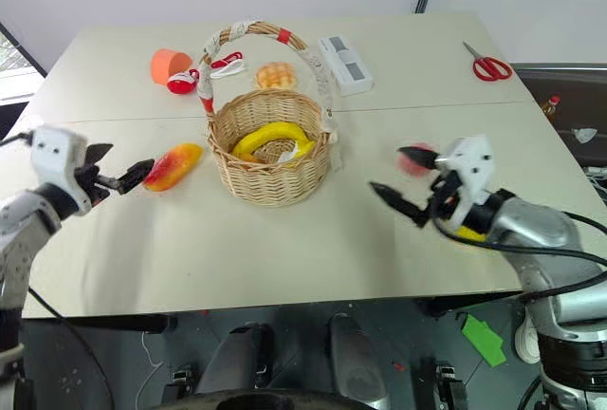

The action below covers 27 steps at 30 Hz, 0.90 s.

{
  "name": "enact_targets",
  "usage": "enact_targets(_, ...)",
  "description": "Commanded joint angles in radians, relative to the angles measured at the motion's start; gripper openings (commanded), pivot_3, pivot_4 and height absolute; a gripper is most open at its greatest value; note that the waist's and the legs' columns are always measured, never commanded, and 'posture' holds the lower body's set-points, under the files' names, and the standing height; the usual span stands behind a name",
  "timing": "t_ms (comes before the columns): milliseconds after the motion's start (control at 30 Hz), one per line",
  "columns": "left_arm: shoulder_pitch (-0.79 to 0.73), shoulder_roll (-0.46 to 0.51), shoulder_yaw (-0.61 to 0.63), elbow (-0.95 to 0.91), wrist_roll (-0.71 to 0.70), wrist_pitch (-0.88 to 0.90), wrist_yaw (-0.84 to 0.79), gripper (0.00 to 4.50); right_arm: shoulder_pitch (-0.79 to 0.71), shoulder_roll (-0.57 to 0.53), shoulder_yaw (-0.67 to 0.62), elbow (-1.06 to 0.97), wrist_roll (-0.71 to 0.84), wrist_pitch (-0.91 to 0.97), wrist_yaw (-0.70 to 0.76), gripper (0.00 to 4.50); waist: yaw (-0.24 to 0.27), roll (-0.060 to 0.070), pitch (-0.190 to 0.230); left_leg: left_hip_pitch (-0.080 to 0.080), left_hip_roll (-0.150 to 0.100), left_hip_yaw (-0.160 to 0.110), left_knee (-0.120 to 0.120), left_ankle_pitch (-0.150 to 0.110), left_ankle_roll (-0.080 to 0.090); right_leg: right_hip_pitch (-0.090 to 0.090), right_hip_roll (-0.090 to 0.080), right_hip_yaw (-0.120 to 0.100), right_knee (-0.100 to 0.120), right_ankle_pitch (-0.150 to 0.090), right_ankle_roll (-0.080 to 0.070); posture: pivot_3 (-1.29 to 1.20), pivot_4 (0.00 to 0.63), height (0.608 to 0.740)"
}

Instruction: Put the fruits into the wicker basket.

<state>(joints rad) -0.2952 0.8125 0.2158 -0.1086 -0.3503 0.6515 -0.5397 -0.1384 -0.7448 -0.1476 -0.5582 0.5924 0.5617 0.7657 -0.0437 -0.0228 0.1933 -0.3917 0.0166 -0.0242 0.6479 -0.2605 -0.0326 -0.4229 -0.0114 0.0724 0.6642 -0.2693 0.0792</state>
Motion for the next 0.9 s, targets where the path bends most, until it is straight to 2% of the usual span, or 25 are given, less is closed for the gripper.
enact_targets(33, -0.094, 0.017, -0.095, 0.061, 0.040, 0.075, -0.032, 4.50, -0.069, 0.014, 0.073, -0.078, 0.009, 0.030, -0.021, 4.27, -0.001, 0.000, 0.000, 0.000, 0.000, 0.000, 0.000, 0.000, 0.000, 0.000, 0.000, 0.000, 0.000, 0.000, 0.000, 0.00, 0.150, 0.740)
enact_targets(200, -0.226, 0.010, -0.219, 0.159, 0.069, 0.128, -0.105, 4.50, -0.124, 0.067, 0.192, -0.105, -0.021, 0.031, -0.040, 4.27, 0.001, -0.001, 0.001, -0.001, 0.000, -0.001, 0.000, 0.000, 0.000, -0.001, 0.000, -0.001, 0.000, 0.000, 0.000, 0.00, 0.150, 0.740)
enact_targets(367, -0.307, -0.001, -0.337, 0.291, 0.176, 0.073, -0.137, 4.50, -0.109, 0.099, 0.230, -0.103, -0.051, -0.003, -0.043, 4.27, 0.001, -0.001, 0.000, -0.002, 0.000, -0.001, 0.000, 0.000, 0.000, -0.001, 0.000, -0.002, 0.000, 0.000, 0.000, 0.00, 0.150, 0.740)
enact_targets(467, -0.313, -0.014, -0.341, 0.324, 0.201, 0.031, -0.139, 3.61, -0.088, 0.101, 0.227, -0.093, -0.073, -0.031, -0.040, 4.50, 0.001, -0.001, 0.000, -0.002, 0.000, -0.001, 0.000, 0.000, 0.000, -0.001, 0.000, -0.002, 0.000, 0.000, 0.000, 0.00, 0.150, 0.740)
enact_targets(500, -0.311, -0.018, -0.336, 0.327, 0.206, 0.017, -0.136, 3.14, -0.084, 0.103, 0.227, -0.091, -0.078, -0.038, -0.041, 4.50, 0.001, -0.001, 0.000, -0.002, 0.000, -0.002, 0.000, 0.000, 0.000, -0.001, 0.000, -0.002, 0.000, 0.000, 0.000, 0.00, 0.150, 0.740)
enact_targets(567, -0.309, -0.021, -0.318, 0.328, 0.209, -0.003, -0.131, 2.10, -0.080, 0.107, 0.230, -0.087, -0.088, -0.047, -0.043, 4.50, 0.001, -0.001, 0.000, -0.002, 0.000, -0.003, 0.001, 0.000, 0.000, -0.001, 0.000, -0.002, 0.000, 0.000, 0.000, 0.00, 0.150, 0.740)
enact_targets(600, -0.310, -0.021, -0.309, 0.330, 0.210, -0.005, -0.129, 1.75, -0.079, 0.109, 0.232, -0.085, -0.091, -0.051, -0.044, 4.50, 0.001, -0.001, 0.000, -0.002, 0.000, -0.003, 0.001, 0.000, 0.000, -0.001, 0.000, -0.002, 0.001, 0.000, 0.000, 0.00, 0.150, 0.740)
enact_targets(633, -0.309, -0.017, -0.301, 0.329, 0.210, -0.008, -0.130, 1.61, -0.078, 0.111, 0.234, -0.084, -0.094, -0.054, -0.044, 4.50, 0.001, -0.001, 0.000, -0.002, 0.000, -0.003, 0.001, 0.000, 0.000, -0.001, 0.000, -0.002, 0.001, 0.000, 0.000, 0.00, 0.150, 0.740)
enact_targets(733, -0.276, 0.013, -0.219, 0.277, 0.164, 0.032, -0.147, 1.61, -0.081, 0.113, 0.235, -0.081, -0.108, -0.060, -0.046, 4.50, -0.001, -0.001, 0.000, -0.002, 0.000, -0.003, 0.001, 0.000, 0.000, -0.001, 0.000, -0.002, 0.001, 0.000, 0.000, 0.00, 0.150, 0.740)
enact_targets(900, -0.144, 0.031, 0.032, -0.015, -0.074, 0.064, -0.275, 1.61, -0.104, 0.108, 0.214, -0.049, -0.122, -0.067, -0.044, 4.50, 0.001, -0.002, 0.000, -0.002, 0.001, -0.004, 0.001, 0.000, 0.000, -0.002, -0.001, -0.002, 0.001, 0.000, 0.000, 0.00, 0.150, 0.740)
